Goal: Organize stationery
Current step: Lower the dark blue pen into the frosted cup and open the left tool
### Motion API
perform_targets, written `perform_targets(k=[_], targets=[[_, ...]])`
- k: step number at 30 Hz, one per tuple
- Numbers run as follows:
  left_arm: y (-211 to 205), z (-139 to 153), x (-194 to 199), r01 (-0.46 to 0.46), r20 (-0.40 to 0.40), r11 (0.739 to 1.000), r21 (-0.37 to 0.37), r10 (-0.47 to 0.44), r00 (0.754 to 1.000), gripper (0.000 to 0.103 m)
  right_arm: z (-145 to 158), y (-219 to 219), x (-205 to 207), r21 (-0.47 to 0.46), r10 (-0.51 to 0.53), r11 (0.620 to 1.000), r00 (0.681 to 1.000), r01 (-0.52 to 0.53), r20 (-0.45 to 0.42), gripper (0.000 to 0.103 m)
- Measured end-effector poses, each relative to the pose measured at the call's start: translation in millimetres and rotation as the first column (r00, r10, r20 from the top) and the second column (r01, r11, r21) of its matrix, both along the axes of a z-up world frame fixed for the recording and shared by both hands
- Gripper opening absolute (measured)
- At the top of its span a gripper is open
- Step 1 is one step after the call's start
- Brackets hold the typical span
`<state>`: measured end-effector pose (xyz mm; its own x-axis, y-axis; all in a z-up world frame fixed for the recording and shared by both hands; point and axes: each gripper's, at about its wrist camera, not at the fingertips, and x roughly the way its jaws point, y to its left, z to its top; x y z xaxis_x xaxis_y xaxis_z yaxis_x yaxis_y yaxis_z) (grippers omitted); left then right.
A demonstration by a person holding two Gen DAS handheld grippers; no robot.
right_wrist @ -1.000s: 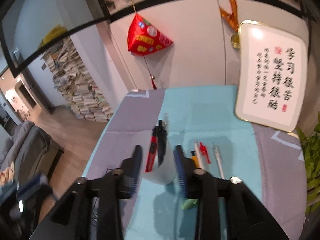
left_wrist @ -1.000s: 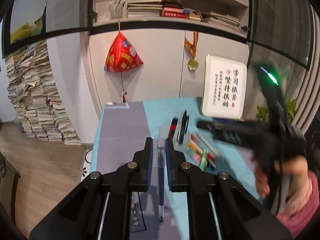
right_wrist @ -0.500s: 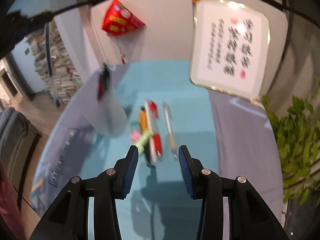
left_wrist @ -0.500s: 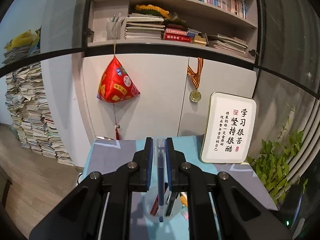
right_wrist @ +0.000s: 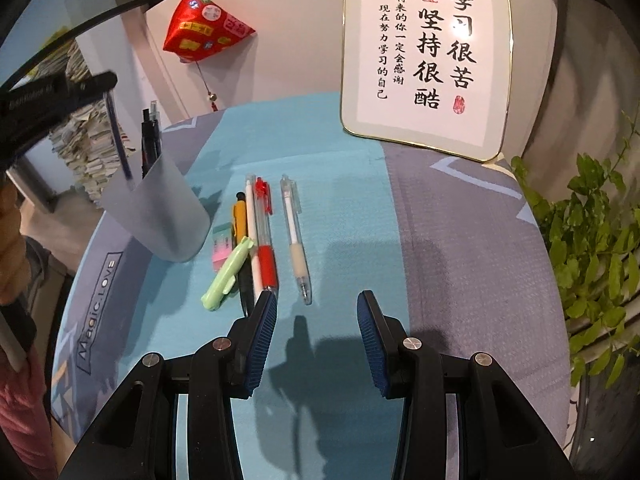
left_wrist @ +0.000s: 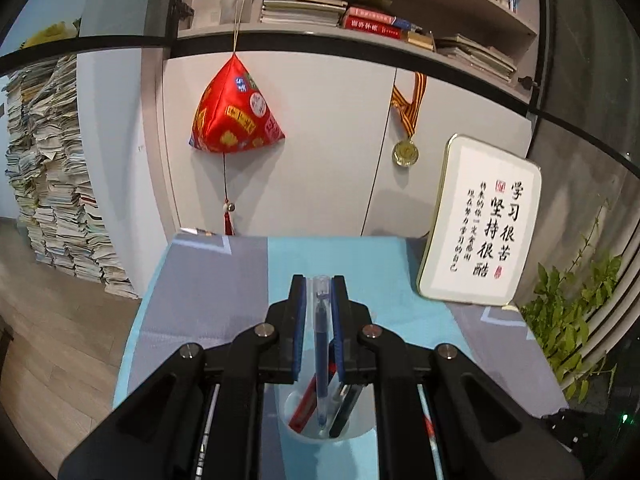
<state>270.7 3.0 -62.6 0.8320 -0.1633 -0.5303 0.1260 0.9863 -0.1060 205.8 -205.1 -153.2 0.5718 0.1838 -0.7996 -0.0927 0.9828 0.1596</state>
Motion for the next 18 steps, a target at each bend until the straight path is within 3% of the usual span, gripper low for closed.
perform_targets(k=[18], targets=[[1.4,-12.9,-10.9,0.042,-0.041,0.999,0.009,-0.041,0.998,0.013,-13.9,3.9,11.8,-0.017,-0.002,1.000,0.999,0.001,-0.039,0.042]])
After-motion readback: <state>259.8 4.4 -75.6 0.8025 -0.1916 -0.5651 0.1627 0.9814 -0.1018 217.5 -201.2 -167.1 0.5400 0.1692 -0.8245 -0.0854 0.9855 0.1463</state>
